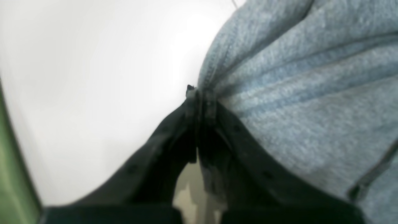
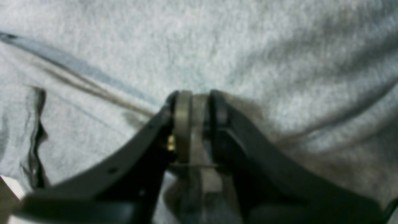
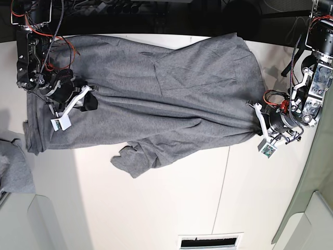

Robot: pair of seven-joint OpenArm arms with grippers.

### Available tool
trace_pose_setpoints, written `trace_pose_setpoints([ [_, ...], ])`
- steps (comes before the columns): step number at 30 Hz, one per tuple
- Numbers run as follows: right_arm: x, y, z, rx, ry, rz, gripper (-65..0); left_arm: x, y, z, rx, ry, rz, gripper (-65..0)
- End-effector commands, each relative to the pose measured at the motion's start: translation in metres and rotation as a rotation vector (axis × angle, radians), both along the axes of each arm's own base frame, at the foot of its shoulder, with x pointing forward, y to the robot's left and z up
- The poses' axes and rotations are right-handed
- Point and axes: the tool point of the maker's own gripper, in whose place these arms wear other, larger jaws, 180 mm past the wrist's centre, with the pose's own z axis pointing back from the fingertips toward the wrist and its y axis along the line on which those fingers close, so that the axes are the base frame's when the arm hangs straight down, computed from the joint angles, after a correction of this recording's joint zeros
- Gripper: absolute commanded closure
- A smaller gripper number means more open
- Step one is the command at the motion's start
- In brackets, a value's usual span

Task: Layout the t-shirt on the table in an organized manner, then fold the t-shirt properly
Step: 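Drag the shirt edge with the left gripper to straighten it, then pull the held shirt edge with the right gripper toward the left gripper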

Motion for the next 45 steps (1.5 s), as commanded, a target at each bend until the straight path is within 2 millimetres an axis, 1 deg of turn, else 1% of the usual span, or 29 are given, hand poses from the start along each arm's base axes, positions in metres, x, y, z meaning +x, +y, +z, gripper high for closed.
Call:
trace_pose_setpoints([
  [1, 0.005, -0.006, 0.004, -0.010, -0.007, -0.005, -19.0, 0.009, 0.002, 0.014, -0.015, -0.030, -0.009, 0.0],
  [2, 0.007, -0.004, 0.007, 0.007, -0.012, -0.011, -22.7, 0.006, -0.004, 0.012, -0.035, -0.009, -0.029, -0.1],
  [4, 0.012, -0.001, 0.014, 0.030, -0.037, -0.017, -28.5, -0.001, -0.011, 0.008, -0.071, 0.032, -0.057, -10.7],
  [5, 0.016, -0.001, 0.020, 0.035, -0.062, -0.020, -30.0, -0.004, -0.016, 0.007, -0.089, 0.051, -0.074, -14.9],
  [6, 0.021, 0.000, 0.026, 0.037, -0.089, -0.021, -30.3, -0.006, -0.021, 0.008, -0.112, 0.061, -0.094, -16.8],
  [8, 0.032, -0.001, 0.042, 0.039, -0.147, -0.027, -30.3, -0.008, -0.030, 0.013, -0.176, 0.062, -0.119, -16.8],
  [10, 0.044, -0.002, 0.058, 0.038, -0.201, -0.030, -30.3, -0.008, -0.040, 0.023, -0.256, 0.045, -0.138, -16.8],
  [13, 0.069, 0.003, 0.083, 0.053, -0.276, -0.039, -30.3, -0.012, -0.050, 0.043, -0.338, 0.005, -0.181, -16.8],
  [15, 0.087, 0.011, 0.097, 0.073, -0.319, -0.059, -30.3, -0.024, -0.059, 0.051, -0.372, 0.011, -0.230, -16.8],
  [18, 0.112, 0.025, 0.113, 0.063, -0.375, -0.089, -30.3, -0.049, -0.078, 0.050, -0.408, 0.062, -0.277, -16.9],
  [20, 0.131, 0.030, 0.117, 0.041, -0.389, -0.133, -30.4, -0.066, -0.092, 0.048, -0.443, 0.092, -0.296, -16.9],
  [22, 0.146, 0.037, 0.115, 0.034, -0.387, -0.163, -30.4, -0.082, -0.103, 0.042, -0.469, 0.117, -0.304, -17.0],
  [23, 0.151, 0.041, 0.111, 0.034, -0.376, -0.173, -30.4, -0.090, -0.108, 0.038, -0.481, 0.131, -0.303, -18.9],
  [25, 0.160, 0.048, 0.096, 0.027, -0.337, -0.194, -30.4, -0.106, -0.114, 0.026, -0.498, 0.168, -0.293, -27.5],
  [26, 0.161, 0.050, 0.085, 0.023, -0.305, -0.211, -30.4, -0.114, -0.117, 0.020, -0.496, 0.187, -0.289, -31.7],
  [27, 0.163, 0.053, 0.074, 0.023, -0.276, -0.222, -30.3, -0.122, -0.118, 0.014, -0.494, 0.204, -0.285, -33.9],
  [28, 0.163, 0.056, 0.063, 0.025, -0.245, -0.228, -30.4, -0.128, -0.119, 0.010, -0.497, 0.220, -0.281, -34.5],
  [31, 0.157, 0.068, 0.034, 0.044, -0.163, -0.226, -30.3, -0.143, -0.120, 0.003, -0.503, 0.254, -0.272, -34.5],
  [34, 0.146, 0.077, 0.014, 0.057, -0.106, -0.222, -29.7, -0.151, -0.121, -0.001, -0.510, 0.273, -0.268, -34.4],
  [35, 0.144, 0.079, 0.011, 0.059, -0.099, -0.222, -28.2, -0.152, -0.122, -0.002, -0.511, 0.276, -0.267, -34.1],
  [36, 0.144, 0.078, 0.011, 0.060, -0.102, -0.225, -24.6, -0.153, -0.123, -0.002, -0.515, 0.276, -0.266, -31.9],
  [37, 0.146, 0.078, 0.012, 0.062, -0.109, -0.227, -19.6, -0.153, -0.123, -0.002, -0.517, 0.275, -0.266, -26.9],
  [38, 0.147, 0.078, 0.014, 0.064, -0.120, -0.230, -13.9, -0.154, -0.123, -0.002, -0.519, 0.276, -0.265, -20.5],
  [40, 0.155, 0.078, 0.023, 0.078, -0.172, -0.231, -2.3, -0.156, -0.123, -0.003, -0.517, 0.283, -0.264, -9.7],
  [41, 0.160, 0.079, 0.031, 0.086, -0.210, -0.225, 0.0, -0.157, -0.123, -0.004, -0.517, 0.285, -0.264, -6.2],
  [42, 0.166, 0.081, 0.038, 0.090, -0.247, -0.210, 0.0, -0.158, -0.123, -0.004, -0.517, 0.287, -0.263, -4.6],
  [45, 0.184, 0.085, 0.061, 0.078, -0.310, -0.158, 0.0, -0.161, -0.123, -0.005, -0.520, 0.293, -0.261, -4.3],
])
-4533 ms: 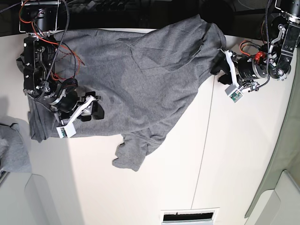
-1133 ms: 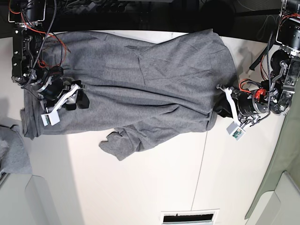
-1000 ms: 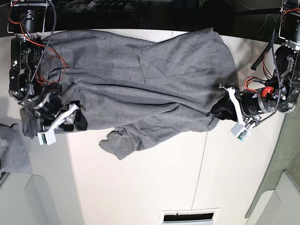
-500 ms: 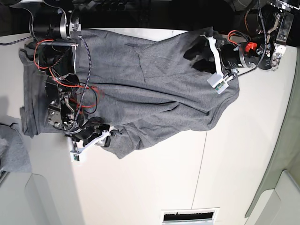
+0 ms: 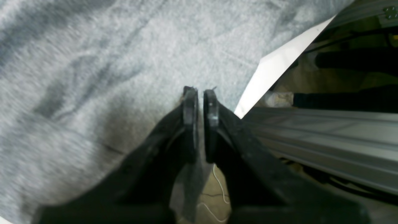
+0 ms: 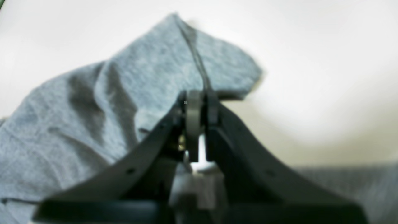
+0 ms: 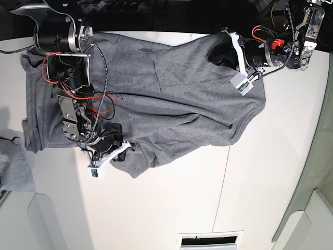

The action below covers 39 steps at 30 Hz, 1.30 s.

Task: Layout the t-shirt on the table in an organized manner, then fold the t-shirt properly
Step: 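Pull the held shirt edge with the right gripper toward the left gripper, then release the shirt with both grippers and regrasp nearby fabric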

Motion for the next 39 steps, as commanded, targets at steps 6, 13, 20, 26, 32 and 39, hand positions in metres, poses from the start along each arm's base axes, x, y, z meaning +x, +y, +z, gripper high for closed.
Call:
trace_pose_setpoints([
  [6, 0.082, -0.004, 0.107, -0.014, -0.249, 0.003, 0.0, 0.006, -0.001, 0.009, -0.022, -0.033, -0.002, -4.4],
  [13, 0.097, -0.003, 0.133, -0.019, -0.282, 0.019, -40.5, 0.005, 0.000, 0.009, -0.019, -0.023, -0.006, -6.6],
  [20, 0.045, 0.001, 0.068, 0.050, -0.108, 0.047, -44.5, 0.002, 0.004, 0.012, -0.031, 0.000, -0.011, -25.6],
  [26, -0.023, 0.005, 0.051, 0.125, -0.108, 0.120, -44.5, 0.015, 0.003, 0.040, -0.030, -0.095, -0.058, -25.6],
  [32, -0.092, 0.001, 0.056, 0.138, -0.110, 0.154, -44.5, 0.041, 0.020, 0.039, 0.114, -0.249, -0.082, -32.1],
  [39, -0.130, -0.013, 0.040, 0.094, -0.067, 0.159, -44.5, 0.068, 0.043, 0.028, 0.141, -0.256, 0.014, -36.4],
])
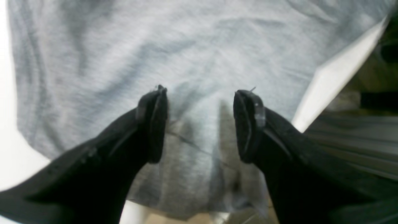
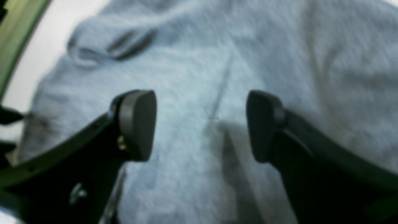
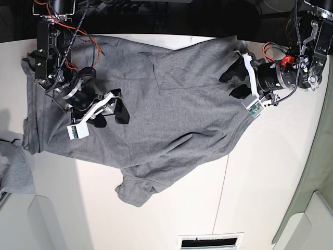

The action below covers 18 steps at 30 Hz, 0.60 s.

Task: Layout the t-shirt on the table in an organized manner, then fold the t-shirt properly
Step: 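Release the shirt with both grippers and regrasp nearby fabric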

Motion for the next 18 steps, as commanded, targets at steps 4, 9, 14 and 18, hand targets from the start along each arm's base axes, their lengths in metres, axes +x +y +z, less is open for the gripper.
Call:
trace_pose_setpoints([
  [4, 0.000, 0.001, 0.007, 0.023, -0.027, -0.005, -44.5, 0.014, 0.016, -0.011, 0.003, 0.011, 0.054, -36.4],
  [9, 0.002, 0.001, 0.009, 0.025, -0.039, -0.009, -44.5, 0.013, 0.010, -0.020, -0.002, 0.029, 0.038, -36.3],
  [14, 0.002, 0.000, 0.009, 0.026, -0.043, -0.012, -44.5, 0.007, 0.008, -0.024, -0.008, 0.043, 0.037, -32.4],
  [18, 0.003, 0.000, 0.010, 0.028, -0.048, -0.014, -44.5, 0.008, 0.007, -0.023, -0.016, 0.043, 0.039, -12.6],
])
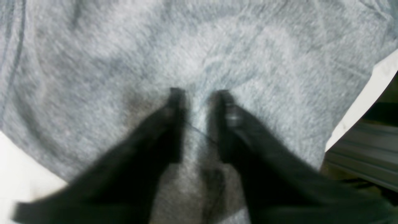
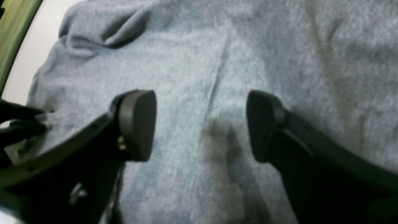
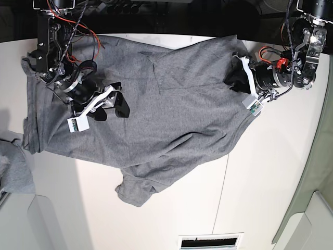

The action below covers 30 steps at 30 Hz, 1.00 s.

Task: Layout the t-shirt on the table in an organized manner, then fold the t-shirt properly
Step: 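Release the shirt with both grippers and regrasp nearby fabric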

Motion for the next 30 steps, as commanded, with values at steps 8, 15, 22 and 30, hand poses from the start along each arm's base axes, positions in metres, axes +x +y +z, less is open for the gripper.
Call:
trace_pose_setpoints([
  [8, 0.014, -0.003, 0.016, 0.005, -0.079, -0.016, -44.5, 0.010, -0.018, 0.055, -0.086, -0.074, -0.076, 0.0],
  [15, 0.027, -0.015, 0.019, -0.041, -0.102, -0.083, -44.5, -0.049, -0.049, 0.091, -0.135, -0.015, -0.242, 0.0],
  [22, 0.064, -0.028, 0.034, -0.086, -0.144, -0.139, -44.5, -0.115, -0.062, 0.085, -0.138, 0.087, -0.303, 0.0],
  [30, 0.093, -0.029, 0.053, -0.082, -0.191, -0.143, -44.5, -0.164, -0.047, 0.068, -0.079, 0.247, -0.376, -1.2],
])
